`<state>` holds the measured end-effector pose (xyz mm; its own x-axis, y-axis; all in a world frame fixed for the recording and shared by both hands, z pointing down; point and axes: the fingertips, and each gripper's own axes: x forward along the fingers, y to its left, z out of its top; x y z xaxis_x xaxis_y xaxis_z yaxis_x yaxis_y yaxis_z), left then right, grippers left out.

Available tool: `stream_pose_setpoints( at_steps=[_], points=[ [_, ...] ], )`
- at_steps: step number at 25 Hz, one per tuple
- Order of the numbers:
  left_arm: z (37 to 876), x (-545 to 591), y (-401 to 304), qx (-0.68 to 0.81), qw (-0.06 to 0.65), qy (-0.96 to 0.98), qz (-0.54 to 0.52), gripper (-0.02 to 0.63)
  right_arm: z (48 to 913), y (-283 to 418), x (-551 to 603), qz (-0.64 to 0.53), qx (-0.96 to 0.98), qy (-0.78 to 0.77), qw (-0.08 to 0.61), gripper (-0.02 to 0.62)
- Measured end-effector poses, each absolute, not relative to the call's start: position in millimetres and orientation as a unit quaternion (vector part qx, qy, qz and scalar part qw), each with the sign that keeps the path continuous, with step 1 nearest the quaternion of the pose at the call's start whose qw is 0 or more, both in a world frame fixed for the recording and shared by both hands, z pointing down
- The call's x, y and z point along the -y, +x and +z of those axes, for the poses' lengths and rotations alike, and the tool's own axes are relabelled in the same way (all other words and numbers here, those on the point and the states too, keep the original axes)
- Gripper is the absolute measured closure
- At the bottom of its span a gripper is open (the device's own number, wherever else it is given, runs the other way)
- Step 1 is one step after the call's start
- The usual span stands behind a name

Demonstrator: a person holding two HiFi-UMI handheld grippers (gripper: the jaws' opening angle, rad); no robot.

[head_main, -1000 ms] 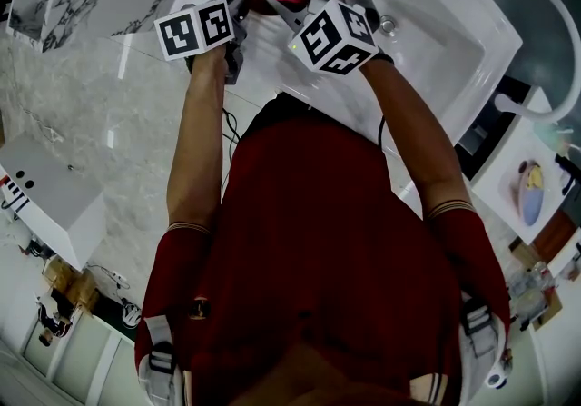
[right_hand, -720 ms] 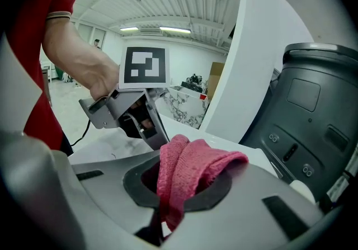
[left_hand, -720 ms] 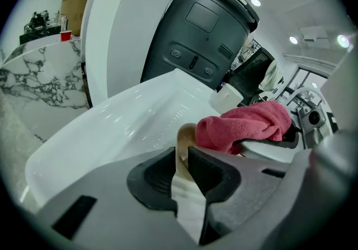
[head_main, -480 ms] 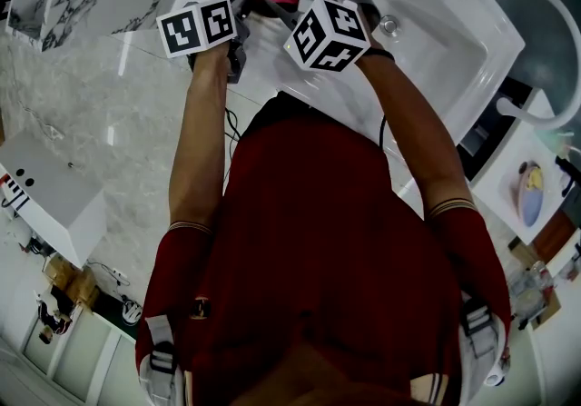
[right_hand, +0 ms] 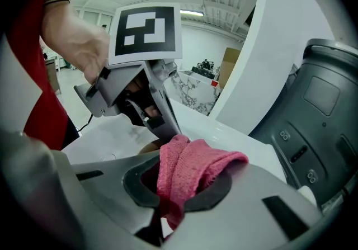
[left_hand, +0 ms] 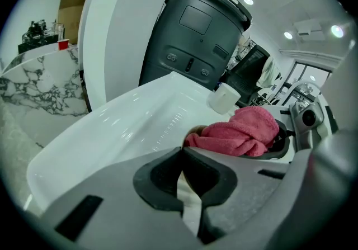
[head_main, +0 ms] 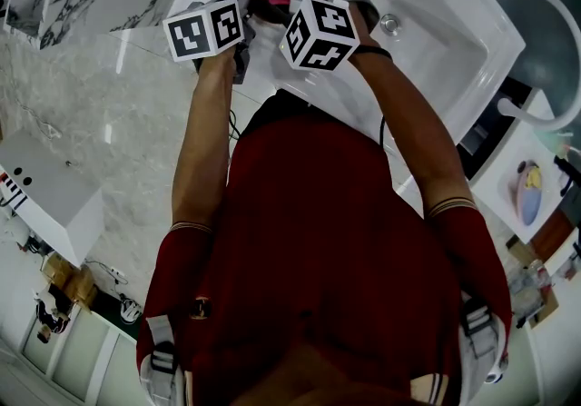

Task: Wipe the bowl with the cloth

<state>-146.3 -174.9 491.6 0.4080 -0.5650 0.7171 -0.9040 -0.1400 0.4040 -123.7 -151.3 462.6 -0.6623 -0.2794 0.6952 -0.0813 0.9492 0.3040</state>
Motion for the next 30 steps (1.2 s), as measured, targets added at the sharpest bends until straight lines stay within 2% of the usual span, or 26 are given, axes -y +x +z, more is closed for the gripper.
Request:
stream_pose_setpoints(
  at_steps=[11,30],
  points=[
    [467.8,168.7,-141.9,0.530,0.344,0.747,0.208,0.591,453.2,-122.8,163.2,-0.114,0.895,0.175,0.395,0.566],
    [439.9,154.2,-141.7,0.553,0.257,0.764,0.210,0.594,426.6,-97.7,171.7,-0.045,0.877,0.303,0.370,0.566]
  ],
)
